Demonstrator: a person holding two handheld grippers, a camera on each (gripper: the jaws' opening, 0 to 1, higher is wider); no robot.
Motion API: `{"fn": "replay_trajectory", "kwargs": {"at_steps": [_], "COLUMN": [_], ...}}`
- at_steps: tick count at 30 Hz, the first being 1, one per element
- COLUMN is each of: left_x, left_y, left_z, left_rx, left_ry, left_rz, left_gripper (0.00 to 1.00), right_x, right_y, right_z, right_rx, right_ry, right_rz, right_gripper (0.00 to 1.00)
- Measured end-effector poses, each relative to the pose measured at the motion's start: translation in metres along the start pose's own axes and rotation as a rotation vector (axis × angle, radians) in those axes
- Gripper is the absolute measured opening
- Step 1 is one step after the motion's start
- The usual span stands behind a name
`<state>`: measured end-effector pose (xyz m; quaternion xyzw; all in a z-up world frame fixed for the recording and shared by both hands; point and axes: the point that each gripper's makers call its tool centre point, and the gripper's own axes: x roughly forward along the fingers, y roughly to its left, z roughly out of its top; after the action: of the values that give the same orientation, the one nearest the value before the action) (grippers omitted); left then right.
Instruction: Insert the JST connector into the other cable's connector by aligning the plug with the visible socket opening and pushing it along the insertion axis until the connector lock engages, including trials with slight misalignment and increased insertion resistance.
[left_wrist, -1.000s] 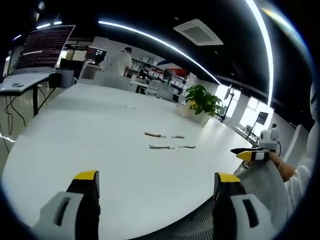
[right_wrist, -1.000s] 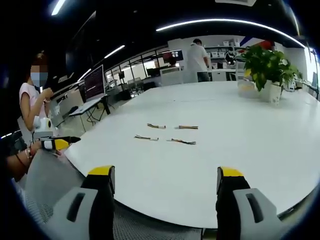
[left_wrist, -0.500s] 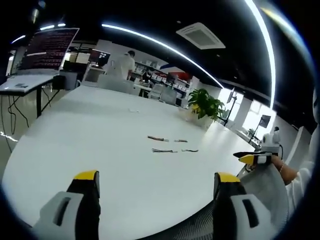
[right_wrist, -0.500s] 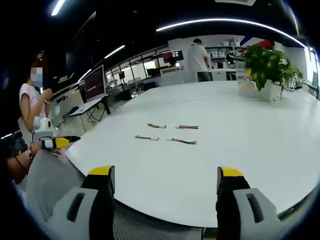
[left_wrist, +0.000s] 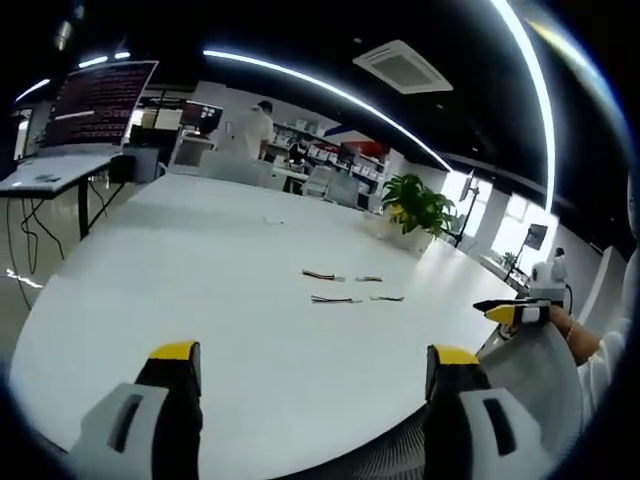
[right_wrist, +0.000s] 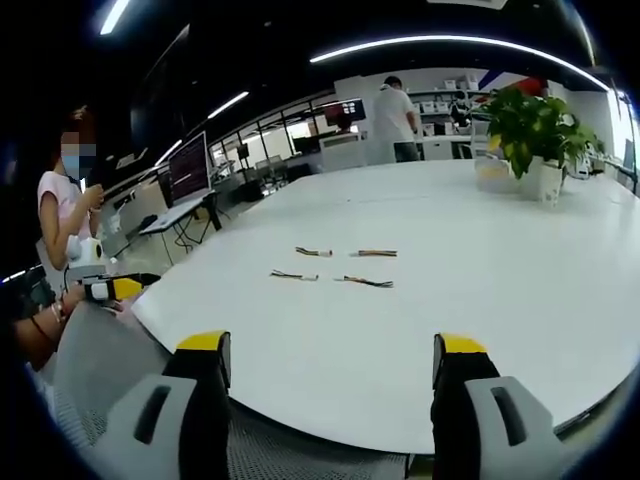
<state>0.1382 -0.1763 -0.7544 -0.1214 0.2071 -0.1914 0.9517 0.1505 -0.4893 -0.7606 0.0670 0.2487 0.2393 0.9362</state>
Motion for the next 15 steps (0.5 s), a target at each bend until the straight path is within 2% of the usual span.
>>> {"fn": "replay_trajectory", "kwargs": {"at_steps": [15], "left_x": [0.0025], "left_y": [0.0058], "left_z": [-0.0051], "left_rx": [-0.007], "left_ry": [0.017], "left_rz": [-0.029], "left_gripper": [0.92], "right_x": [0.0014], "right_y": [0.0005], "right_z": [-0.0047], "right_rx": [-0.008], "right_ry": [0.036], "right_rz": [-0.002], "right_gripper": [0.8]}}
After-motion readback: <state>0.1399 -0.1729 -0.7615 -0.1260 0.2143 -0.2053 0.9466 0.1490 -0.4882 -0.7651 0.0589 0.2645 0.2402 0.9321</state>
